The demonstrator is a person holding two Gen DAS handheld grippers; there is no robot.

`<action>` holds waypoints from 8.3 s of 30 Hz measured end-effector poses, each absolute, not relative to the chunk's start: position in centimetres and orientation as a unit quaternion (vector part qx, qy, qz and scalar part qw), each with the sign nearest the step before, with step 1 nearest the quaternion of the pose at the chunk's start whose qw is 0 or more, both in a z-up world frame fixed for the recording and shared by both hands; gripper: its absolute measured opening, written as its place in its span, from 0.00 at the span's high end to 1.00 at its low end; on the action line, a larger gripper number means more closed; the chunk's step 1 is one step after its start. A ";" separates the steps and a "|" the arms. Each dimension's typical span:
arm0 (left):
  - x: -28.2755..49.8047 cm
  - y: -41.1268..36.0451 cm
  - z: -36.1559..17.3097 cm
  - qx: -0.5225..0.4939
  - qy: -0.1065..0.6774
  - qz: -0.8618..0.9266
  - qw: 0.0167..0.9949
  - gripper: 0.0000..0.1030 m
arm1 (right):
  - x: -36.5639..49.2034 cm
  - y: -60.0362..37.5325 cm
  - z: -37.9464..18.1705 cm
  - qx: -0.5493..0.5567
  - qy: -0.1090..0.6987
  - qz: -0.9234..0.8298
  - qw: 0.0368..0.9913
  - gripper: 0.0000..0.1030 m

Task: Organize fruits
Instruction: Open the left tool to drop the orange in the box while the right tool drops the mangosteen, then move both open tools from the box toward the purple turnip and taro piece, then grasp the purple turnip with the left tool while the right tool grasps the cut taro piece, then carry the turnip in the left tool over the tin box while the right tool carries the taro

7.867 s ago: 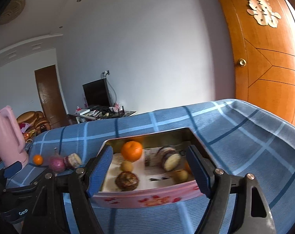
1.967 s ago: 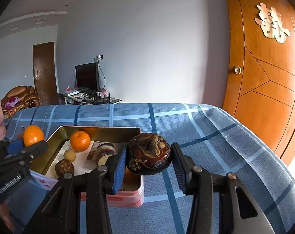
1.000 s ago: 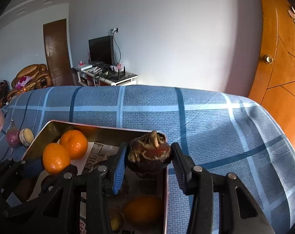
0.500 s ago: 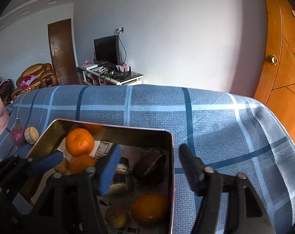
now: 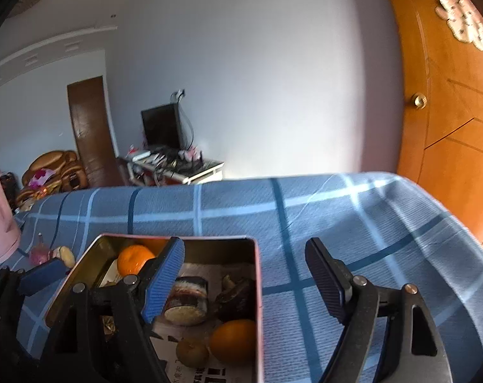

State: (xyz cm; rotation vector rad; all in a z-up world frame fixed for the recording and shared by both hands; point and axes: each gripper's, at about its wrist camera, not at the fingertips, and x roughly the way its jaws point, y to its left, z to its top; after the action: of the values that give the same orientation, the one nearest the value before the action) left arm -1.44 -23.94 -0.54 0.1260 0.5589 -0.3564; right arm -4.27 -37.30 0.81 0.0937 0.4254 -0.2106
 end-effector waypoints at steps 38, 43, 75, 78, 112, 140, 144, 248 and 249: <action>-3.9 -16.1 -0.3 0.044 0.220 -0.088 0.971 0.00 | -10.1 -33.7 1.5 0.015 0.155 -0.197 0.968 0.23; -4.3 -15.3 -0.4 0.045 0.219 -0.095 0.970 0.00 | -10.0 -33.3 1.3 0.016 0.169 -0.204 0.964 0.23; -1.9 -4.3 -0.9 0.048 0.240 -0.050 0.968 0.00 | -6.7 -21.9 0.5 -0.025 0.209 -0.139 0.968 0.23; -1.5 -3.0 -1.0 0.054 0.239 -0.039 0.969 0.00 | -6.2 -20.8 0.4 -0.023 0.213 -0.126 0.969 0.23; 4.8 7.1 -2.5 0.014 0.321 0.026 0.947 0.00 | 3.5 -11.3 -2.1 -0.047 0.322 -0.002 0.946 0.52; 5.7 7.2 -2.5 0.016 0.336 0.014 0.942 0.00 | 8.5 -12.6 -4.0 -0.007 0.391 0.047 0.919 0.56; 5.7 7.3 -2.5 0.012 0.336 0.013 0.942 0.00 | 9.1 -12.8 -4.6 -0.005 0.410 0.060 0.910 0.56; -1.5 -15.1 -0.4 0.022 0.274 -0.153 0.949 0.48 | -9.7 -32.7 1.3 0.035 0.196 -0.118 0.973 0.60; -1.3 -15.6 -0.3 0.022 0.275 -0.156 0.948 0.48 | -9.6 -33.0 1.3 0.035 0.196 -0.121 0.972 0.60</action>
State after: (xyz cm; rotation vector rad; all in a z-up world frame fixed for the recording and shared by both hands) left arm -1.34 -15.64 -0.35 0.0441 0.5596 -0.3172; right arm -9.63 -33.03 1.32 0.0712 0.3960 -0.2440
